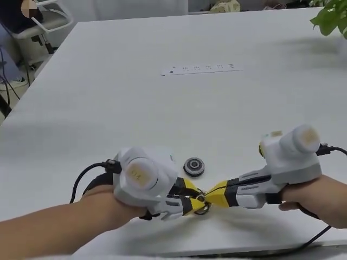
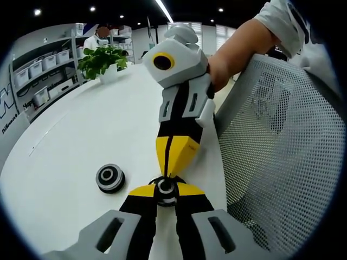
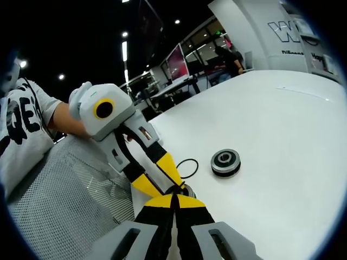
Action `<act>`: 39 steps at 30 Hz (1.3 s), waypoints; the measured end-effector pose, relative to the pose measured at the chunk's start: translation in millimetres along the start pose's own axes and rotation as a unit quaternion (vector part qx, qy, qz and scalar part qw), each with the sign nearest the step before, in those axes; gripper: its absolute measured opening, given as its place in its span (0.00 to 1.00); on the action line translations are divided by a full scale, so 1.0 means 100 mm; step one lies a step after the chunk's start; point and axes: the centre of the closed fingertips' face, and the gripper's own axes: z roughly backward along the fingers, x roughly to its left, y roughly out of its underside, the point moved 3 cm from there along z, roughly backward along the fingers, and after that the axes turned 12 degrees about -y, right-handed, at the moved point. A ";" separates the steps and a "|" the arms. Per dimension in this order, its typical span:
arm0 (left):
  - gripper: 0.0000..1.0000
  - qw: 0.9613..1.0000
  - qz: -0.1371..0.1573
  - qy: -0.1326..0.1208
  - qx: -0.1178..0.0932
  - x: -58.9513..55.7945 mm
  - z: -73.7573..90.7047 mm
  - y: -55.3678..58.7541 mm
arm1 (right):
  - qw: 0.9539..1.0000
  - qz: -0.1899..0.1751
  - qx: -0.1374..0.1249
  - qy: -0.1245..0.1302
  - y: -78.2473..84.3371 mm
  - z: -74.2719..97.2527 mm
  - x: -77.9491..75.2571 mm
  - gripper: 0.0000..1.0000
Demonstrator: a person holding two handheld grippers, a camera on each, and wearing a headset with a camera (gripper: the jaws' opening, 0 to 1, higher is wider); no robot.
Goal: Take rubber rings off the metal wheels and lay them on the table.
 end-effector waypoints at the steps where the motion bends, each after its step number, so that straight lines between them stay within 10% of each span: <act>1: 0.07 1.000 -0.002 0.000 0.000 0.00 0.00 0.00 | 1.000 0.002 -0.001 0.002 0.00 0.01 -0.01 0.00; 17: 0.12 1.000 0.007 0.019 0.004 -0.04 0.04 -0.01 | 1.000 0.010 0.001 0.004 0.00 0.03 -0.02 0.00; 39: 0.30 0.998 0.049 0.005 -0.042 0.08 0.51 -0.20 | 1.000 0.011 -0.025 -0.009 -0.15 0.09 0.03 0.00</act>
